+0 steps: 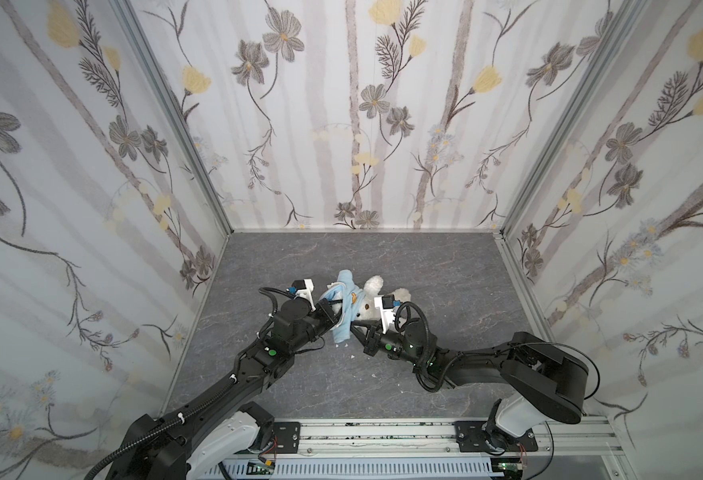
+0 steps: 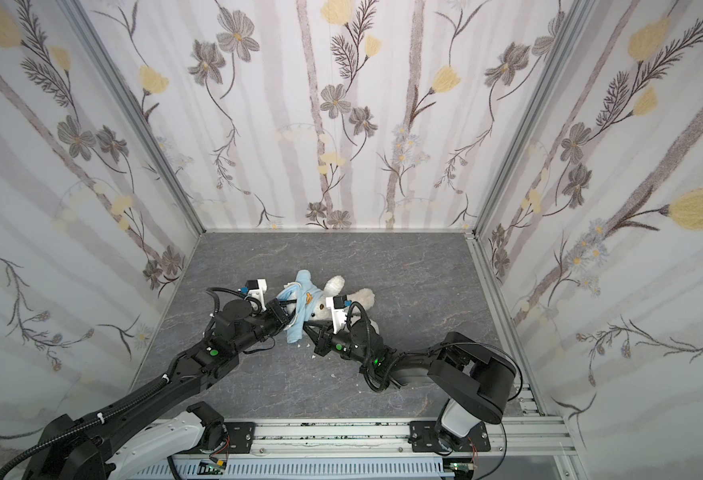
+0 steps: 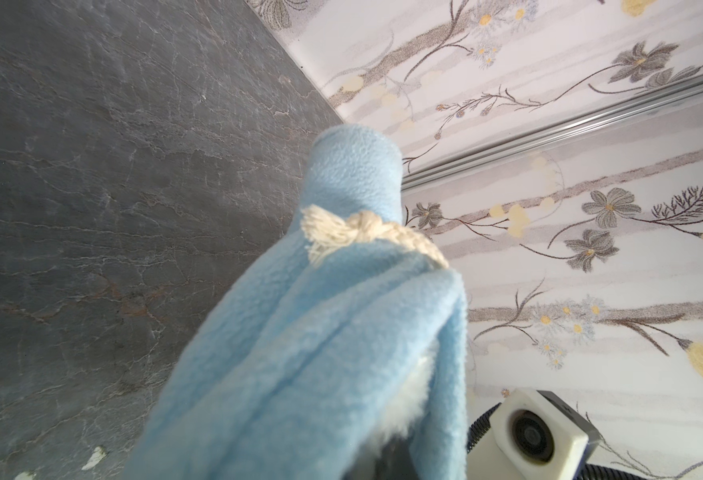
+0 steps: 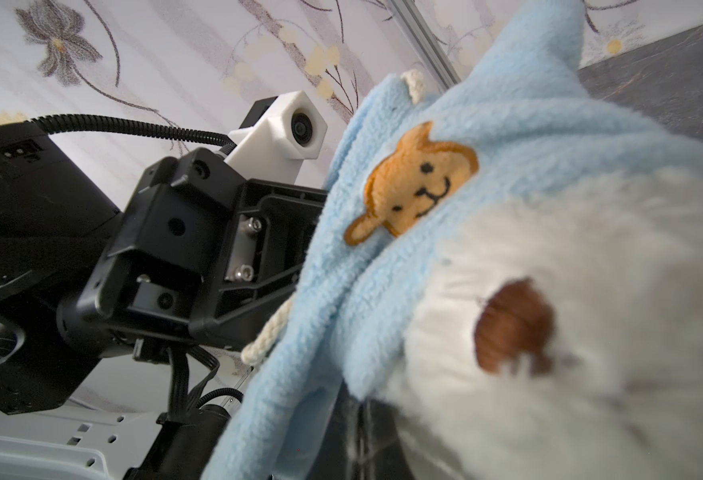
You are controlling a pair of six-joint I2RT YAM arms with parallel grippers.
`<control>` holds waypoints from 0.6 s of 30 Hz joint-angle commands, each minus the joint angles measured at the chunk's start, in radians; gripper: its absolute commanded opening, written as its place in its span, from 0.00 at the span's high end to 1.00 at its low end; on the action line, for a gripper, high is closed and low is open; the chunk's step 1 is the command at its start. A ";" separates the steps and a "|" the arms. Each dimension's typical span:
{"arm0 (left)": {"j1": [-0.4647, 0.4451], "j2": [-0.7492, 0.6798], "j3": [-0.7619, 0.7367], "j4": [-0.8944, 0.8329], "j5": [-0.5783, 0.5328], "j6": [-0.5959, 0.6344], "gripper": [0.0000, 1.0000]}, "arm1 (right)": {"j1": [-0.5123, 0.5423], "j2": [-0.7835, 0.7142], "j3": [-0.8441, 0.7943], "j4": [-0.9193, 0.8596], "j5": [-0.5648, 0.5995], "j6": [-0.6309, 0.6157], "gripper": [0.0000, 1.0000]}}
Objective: Dress the teddy bear
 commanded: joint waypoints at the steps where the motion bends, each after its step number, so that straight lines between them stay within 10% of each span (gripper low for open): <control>1: -0.005 -0.010 0.008 0.050 0.008 -0.013 1.00 | 0.003 -0.036 -0.011 -0.021 0.134 0.043 1.00; 18: 0.026 -0.065 0.001 0.092 -0.043 -0.134 1.00 | 0.045 -0.136 -0.044 -0.483 0.432 0.055 1.00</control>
